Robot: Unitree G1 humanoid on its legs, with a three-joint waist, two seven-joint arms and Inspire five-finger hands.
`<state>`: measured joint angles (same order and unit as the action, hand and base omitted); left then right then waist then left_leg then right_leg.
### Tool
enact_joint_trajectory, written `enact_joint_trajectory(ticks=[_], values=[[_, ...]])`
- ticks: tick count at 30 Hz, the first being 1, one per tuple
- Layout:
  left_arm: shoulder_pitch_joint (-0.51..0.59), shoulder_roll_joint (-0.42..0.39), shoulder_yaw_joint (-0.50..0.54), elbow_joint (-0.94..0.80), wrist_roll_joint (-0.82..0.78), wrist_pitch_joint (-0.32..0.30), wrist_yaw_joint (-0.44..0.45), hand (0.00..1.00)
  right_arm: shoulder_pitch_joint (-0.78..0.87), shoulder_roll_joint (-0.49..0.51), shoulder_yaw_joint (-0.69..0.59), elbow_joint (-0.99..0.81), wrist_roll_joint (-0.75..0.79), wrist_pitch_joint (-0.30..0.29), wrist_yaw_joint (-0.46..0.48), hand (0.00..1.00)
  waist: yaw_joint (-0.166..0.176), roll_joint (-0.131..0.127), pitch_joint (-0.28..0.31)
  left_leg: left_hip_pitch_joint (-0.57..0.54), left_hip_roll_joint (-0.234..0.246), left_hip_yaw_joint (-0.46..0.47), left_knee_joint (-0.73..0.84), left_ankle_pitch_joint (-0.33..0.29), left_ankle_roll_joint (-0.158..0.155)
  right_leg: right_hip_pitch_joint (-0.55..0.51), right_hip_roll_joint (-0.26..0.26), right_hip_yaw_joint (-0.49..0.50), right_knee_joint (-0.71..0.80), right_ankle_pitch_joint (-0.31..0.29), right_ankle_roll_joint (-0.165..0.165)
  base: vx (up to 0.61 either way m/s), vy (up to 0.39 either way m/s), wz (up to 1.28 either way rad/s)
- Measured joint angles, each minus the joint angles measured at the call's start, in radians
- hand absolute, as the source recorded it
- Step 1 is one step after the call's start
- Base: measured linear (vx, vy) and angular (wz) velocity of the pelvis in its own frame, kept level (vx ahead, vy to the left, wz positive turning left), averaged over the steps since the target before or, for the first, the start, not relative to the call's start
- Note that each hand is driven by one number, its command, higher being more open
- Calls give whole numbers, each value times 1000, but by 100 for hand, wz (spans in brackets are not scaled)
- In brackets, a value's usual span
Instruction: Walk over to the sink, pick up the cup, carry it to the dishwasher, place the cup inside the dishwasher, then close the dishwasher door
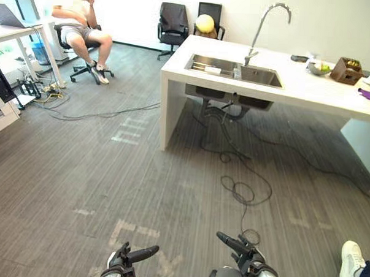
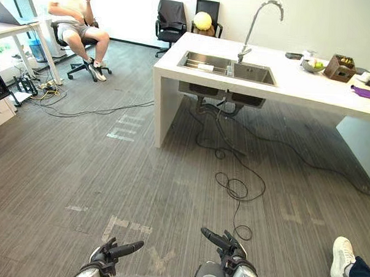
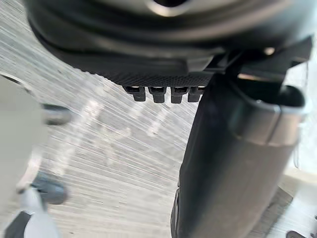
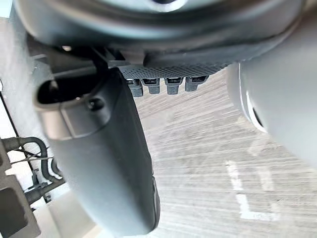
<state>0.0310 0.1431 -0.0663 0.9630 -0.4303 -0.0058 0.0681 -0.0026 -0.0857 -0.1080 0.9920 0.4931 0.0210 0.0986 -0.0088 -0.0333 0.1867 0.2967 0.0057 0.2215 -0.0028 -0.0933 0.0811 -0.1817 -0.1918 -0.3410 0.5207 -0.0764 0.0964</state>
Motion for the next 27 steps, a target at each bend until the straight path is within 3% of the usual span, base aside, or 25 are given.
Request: enact_joint_trajectory(ticks=[1, 3, 7, 8, 9, 10, 11, 12, 13, 14, 15, 16, 17, 19, 21, 23, 24, 25, 26, 27], values=[[-4, 0, 0, -21, -1, 6, 1, 100, -3, 0, 0, -4, 8, 4, 0, 100, -4, 1, 4, -3, 1, -5, 4, -5, -5, -9, 11, 6, -57, 9, 4, 208, -27, 21], [-11, 2, 1, -108, -23, 32, 4, 100, -6, -1, -2, -24, 34, 34, -6, 100, -8, -3, 21, -7, -1, -17, 42, -40, -20, -10, 41, 31, -306, 91, 14, 203, -45, 17], [-5, -5, 2, -167, -43, 76, -1, 100, -1, -1, -36, -40, 34, 79, -1, 100, -6, -9, 30, 16, -4, -33, 135, -151, -75, 12, 29, 29, -382, 104, 9, 294, -125, 7], [2, -7, 3, -171, -42, 85, -13, 100, 5, -3, -53, -40, 35, 92, 4, 100, -5, -7, 30, 28, 3, -40, 155, -196, -91, 22, 34, 38, -378, 131, -33, 541, -264, 14], [13, -14, 2, -170, -41, 87, -25, 100, 6, -7, -83, -53, 38, 93, 8, 100, -11, 10, 28, 30, 35, -48, 170, -229, -114, 2, 52, 31, -320, 167, -82, 567, -279, 20], [20, -17, 1, -170, -42, 87, -30, 100, 10, -9, -92, -61, 44, 92, 7, 100, -14, 24, 24, 30, 54, -55, 171, -243, -126, -18, 61, 27, -275, 166, -96, 604, -305, 29], [43, -29, 2, -167, -43, 85, -31, 100, 20, -20, -106, -70, 63, 93, 7, 100, -21, 53, 6, 34, 98, -60, 176, -259, -145, -51, 83, 0, -189, 113, -158, 442, -220, 24], [53, -39, 2, -160, -44, 83, -30, 100, 21, -26, -111, -67, 64, 97, 6, 100, -21, 67, -1, 32, 117, -62, 187, -261, -151, -60, 97, -10, -161, 78, -168, 572, -286, 13], [59, -58, 11, -118, -43, 81, -35, 100, 16, -35, -121, -31, 65, 101, 3, 100, -13, 73, -6, -29, 151, -56, 344, -249, -161, -62, 113, -16, -117, 18, -177, 572, -296, 0], [74, -69, 36, -107, -41, 80, -58, 100, 25, -41, -119, -19, 64, 102, 5, 100, -15, 84, -13, -109, 196, -53, 547, -201, -186, -29, 137, -22, -128, -7, -184, 575, -289, -5], [79, -69, 42, -103, -41, 63, -68, 100, 35, -43, -119, -18, 62, 101, 6, 100, -13, 90, -12, -149, 221, -46, 651, -157, -188, -6, 150, -19, -139, -20, -190, 692, -280, -8], [84, -76, 52, -106, -42, -1, -74, 100, 47, -54, -100, -3, 37, 98, 12, 100, -10, 111, -3, -286, 302, -42, 979, -108, -192, 101, 203, -20, -226, -32, -201, 597, -187, -11], [81, -79, 63, -111, -43, -15, -74, 100, 46, -55, -99, 10, 22, 98, 12, 100, -9, 116, 3, -318, 314, -42, 1057, -114, -184, 145, 213, -17, -257, -33, -203, 590, -169, -8], [70, -78, 69, -127, -52, -32, -69, 100, 48, -55, -93, 42, 15, 97, 12, 100, -6, 93, 24, -392, 306, -41, 1140, -131, -171, 256, 222, -16, -332, -34, -203, 479, -135, 2], [49, -88, 67, -164, -62, -46, -70, 100, 41, -65, -83, 46, 34, 86, 11, 100, -1, 85, 46, -488, 263, -15, 1022, -141, -168, 363, 222, -12, -410, -33, -202, 443, -101, -8], [36, -97, 57, -211, -58, -48, -69, 100, 15, -70, -86, 36, 54, 67, 7, 100, 13, 82, 66, -544, 190, 18, 691, -133, -173, 412, 209, 6, -449, -36, -196, 393, 24, -34], [36, -109, 57, -242, -58, -52, -66, 100, 9, -71, -97, 15, 64, 55, 4, 100, 18, 83, 74, -546, 137, 10, 440, -77, -176, 432, 201, 18, -460, -42, -183, 320, 83, -41], [39, -114, 56, -258, -59, -55, -57, 100, 9, -69, -103, 6, 67, 51, 2, 100, 22, 84, 75, -548, 115, -6, 329, -38, -177, 443, 199, 28, -465, -50, -170, 308, 125, -48], [44, -122, 50, -280, -63, -65, -33, 100, 4, -69, -105, 2, 75, 48, 0, 100, 27, 92, 78, -542, 93, -52, 168, 26, -197, 468, 205, 53, -475, -71, -146, 306, 172, -57], [47, -121, 34, -288, -64, -71, -10, 100, 4, -74, -105, 3, 76, 48, 1, 100, 32, 107, 82, -542, 103, -63, 131, 36, -206, 498, 219, 81, -473, -96, -131, 317, 198, -57]])
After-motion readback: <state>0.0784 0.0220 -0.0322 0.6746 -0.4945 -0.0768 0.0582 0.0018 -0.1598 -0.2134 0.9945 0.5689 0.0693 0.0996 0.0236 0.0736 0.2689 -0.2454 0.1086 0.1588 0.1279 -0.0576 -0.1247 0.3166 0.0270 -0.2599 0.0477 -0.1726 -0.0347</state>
